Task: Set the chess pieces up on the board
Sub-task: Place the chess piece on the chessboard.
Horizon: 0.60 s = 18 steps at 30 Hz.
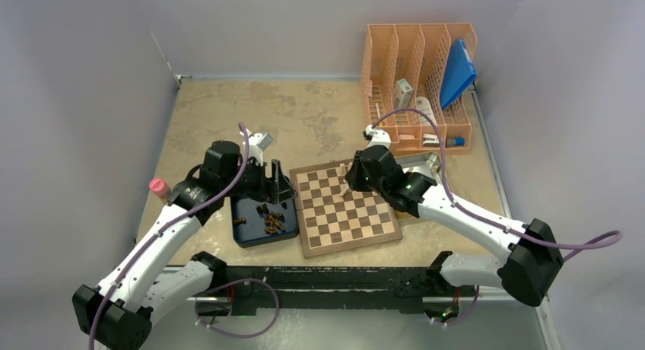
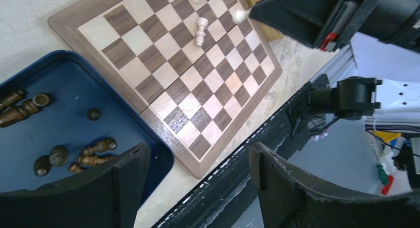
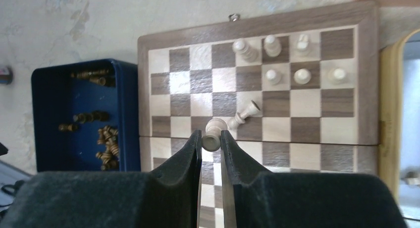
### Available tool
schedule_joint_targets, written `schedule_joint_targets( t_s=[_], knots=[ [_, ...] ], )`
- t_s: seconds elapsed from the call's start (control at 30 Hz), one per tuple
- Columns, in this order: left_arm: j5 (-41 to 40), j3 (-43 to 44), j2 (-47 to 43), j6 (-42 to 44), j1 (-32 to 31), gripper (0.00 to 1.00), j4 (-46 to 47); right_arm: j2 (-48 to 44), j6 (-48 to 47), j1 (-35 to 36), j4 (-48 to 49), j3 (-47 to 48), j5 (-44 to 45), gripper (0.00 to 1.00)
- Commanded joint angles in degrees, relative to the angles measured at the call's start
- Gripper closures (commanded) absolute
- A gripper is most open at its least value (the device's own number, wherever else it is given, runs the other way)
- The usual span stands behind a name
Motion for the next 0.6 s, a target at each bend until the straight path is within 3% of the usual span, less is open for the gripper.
schedule_joint_targets(
  t_s=[0.0, 0.2, 0.57],
  knots=[
    [5.8, -1.1, -1.1, -2.7, -0.2, 0.27, 4.9, 0.5, 4.9, 1.9, 3.1, 1.5, -1.8, 0.87],
    [8.6, -1.5, -1.9, -2.0, -0.2, 0.27, 6.0, 0.8, 5.9, 2.6, 3.4, 0.2, -1.0, 0.87],
    [-0.7, 1.0, -2.9, 3.3, -0.2, 0.26, 2.3, 2.7, 6.7, 0.9, -7.5, 6.1, 9.4, 0.84]
  ],
)
